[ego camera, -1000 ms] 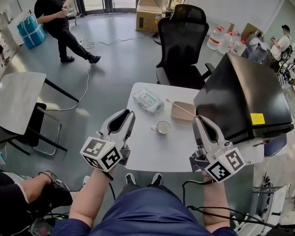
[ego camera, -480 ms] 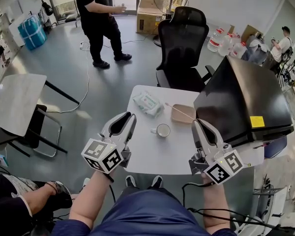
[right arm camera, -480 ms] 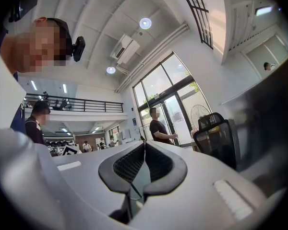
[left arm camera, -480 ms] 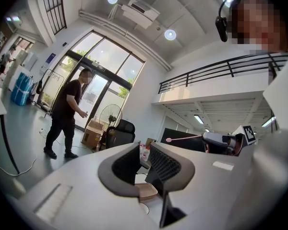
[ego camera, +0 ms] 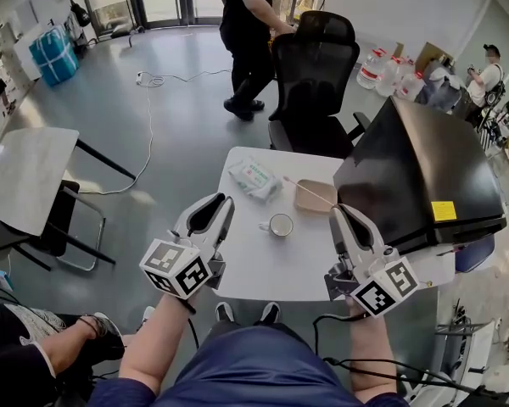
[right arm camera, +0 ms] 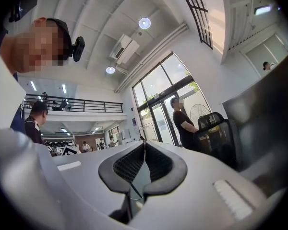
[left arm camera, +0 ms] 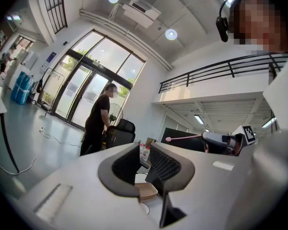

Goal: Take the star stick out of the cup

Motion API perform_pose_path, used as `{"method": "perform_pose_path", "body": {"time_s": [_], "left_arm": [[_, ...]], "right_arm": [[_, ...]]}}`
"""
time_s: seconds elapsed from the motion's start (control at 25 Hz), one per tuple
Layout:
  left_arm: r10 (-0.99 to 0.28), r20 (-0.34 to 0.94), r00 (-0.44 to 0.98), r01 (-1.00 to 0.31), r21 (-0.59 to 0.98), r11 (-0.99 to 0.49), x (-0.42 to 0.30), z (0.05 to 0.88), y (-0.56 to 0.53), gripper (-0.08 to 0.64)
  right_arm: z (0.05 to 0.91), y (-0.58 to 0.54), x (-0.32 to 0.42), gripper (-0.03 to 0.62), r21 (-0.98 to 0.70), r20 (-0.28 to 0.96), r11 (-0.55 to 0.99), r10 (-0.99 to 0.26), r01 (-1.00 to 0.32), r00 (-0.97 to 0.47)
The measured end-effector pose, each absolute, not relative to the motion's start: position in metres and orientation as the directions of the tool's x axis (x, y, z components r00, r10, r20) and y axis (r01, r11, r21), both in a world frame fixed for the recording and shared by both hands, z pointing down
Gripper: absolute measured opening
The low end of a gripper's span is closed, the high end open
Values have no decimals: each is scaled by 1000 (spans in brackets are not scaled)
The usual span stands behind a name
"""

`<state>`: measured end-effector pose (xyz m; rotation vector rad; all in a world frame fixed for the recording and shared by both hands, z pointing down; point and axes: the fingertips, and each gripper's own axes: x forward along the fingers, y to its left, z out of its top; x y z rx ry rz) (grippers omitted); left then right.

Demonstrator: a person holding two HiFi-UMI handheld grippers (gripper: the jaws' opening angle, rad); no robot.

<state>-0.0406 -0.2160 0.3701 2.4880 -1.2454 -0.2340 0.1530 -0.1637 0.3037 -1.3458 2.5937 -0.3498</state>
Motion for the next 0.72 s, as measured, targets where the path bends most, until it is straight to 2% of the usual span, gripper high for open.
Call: {"method": "perform_pose_path", "body": {"time_s": [0.72], "left_arm": [[-806,14,592,-745,390,-541,-46,372,-222,69]], "right_arm": [[307,-171,151,14,-295,-57,559,-820,-775,-569]]}}
